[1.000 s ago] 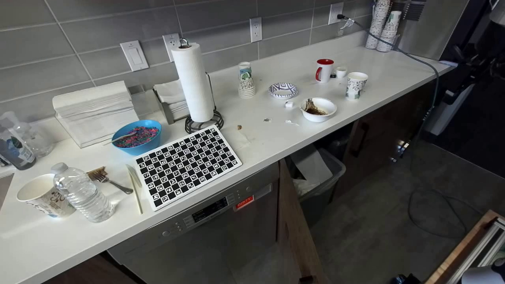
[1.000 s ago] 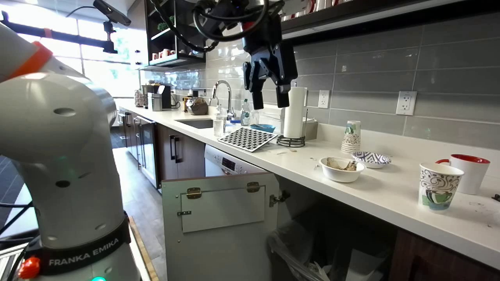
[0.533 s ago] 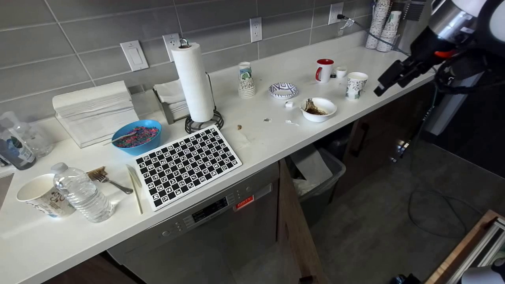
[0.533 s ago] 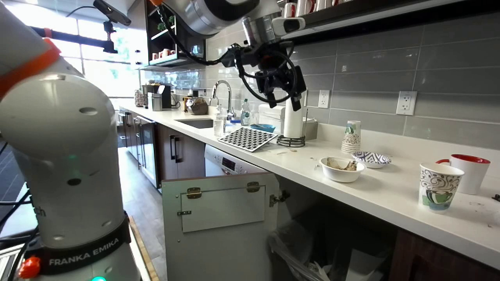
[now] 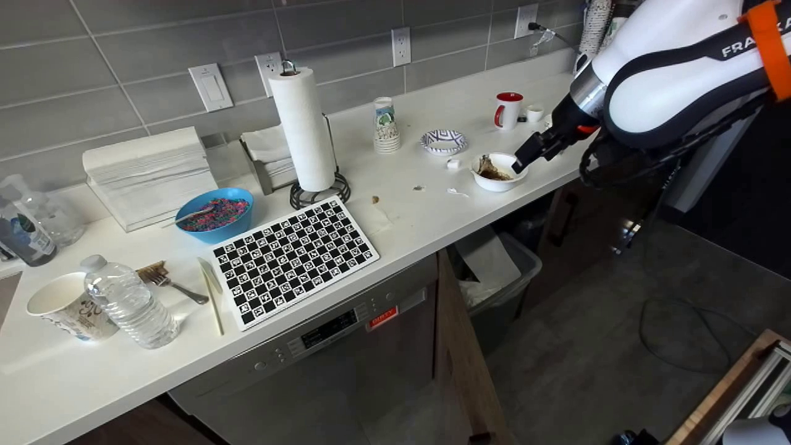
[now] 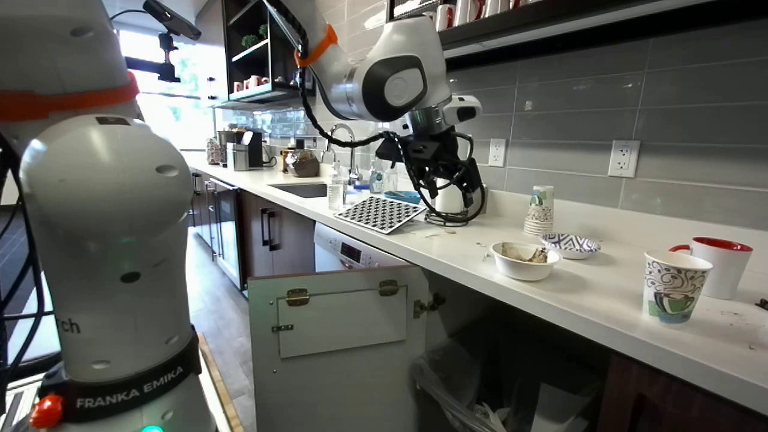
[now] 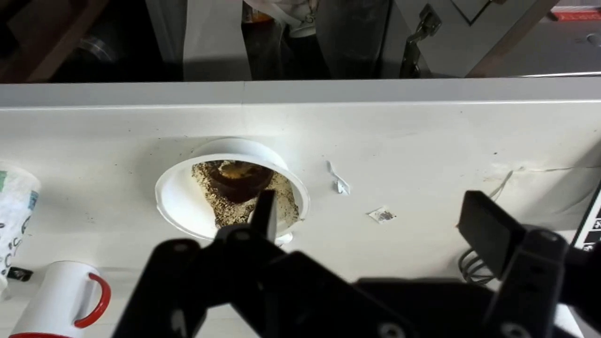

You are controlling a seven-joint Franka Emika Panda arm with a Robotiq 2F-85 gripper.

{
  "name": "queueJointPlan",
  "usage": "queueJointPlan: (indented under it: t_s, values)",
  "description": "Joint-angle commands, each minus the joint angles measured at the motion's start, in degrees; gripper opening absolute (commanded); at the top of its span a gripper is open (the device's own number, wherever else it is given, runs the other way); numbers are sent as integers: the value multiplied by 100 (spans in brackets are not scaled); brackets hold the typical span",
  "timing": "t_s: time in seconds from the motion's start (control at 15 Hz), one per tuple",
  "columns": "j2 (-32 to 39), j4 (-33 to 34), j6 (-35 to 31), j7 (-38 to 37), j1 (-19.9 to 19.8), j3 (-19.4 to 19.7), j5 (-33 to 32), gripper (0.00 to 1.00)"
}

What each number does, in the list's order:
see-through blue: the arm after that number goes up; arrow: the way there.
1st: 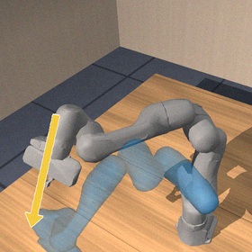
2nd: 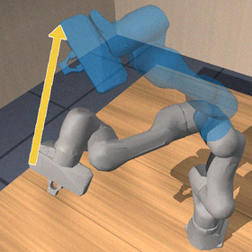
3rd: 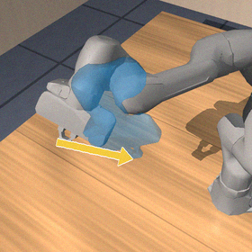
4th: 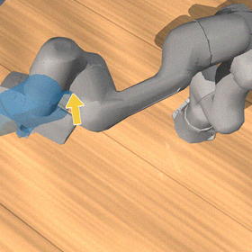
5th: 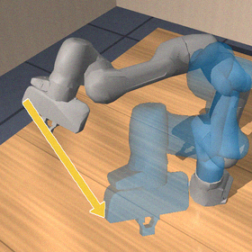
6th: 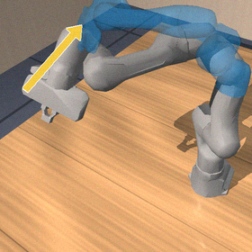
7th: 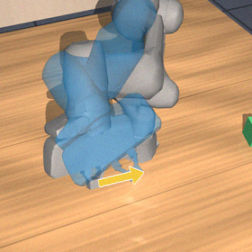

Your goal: Throw away the small tissue

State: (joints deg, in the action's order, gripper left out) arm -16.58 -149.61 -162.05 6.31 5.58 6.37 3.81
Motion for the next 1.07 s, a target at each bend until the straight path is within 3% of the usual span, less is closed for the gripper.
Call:
queueJointPlan:
  t_s: [0.0,0.33,0.53,0.6,0.8,1.0]
  values:
    - [-27,2,8,25,-102,-115,50,100]
    - [-238,-50,10,21,-116,-111,44,100]
    - [168,254,100,-527,-657,-396,-467,100]
    - [344,369,51,-356,-607,-254,-341,100]
    - [717,723,91,-389,-808,-266,-447,100]
    - [1071,1127,275,-182,-741,-260,-390,100]
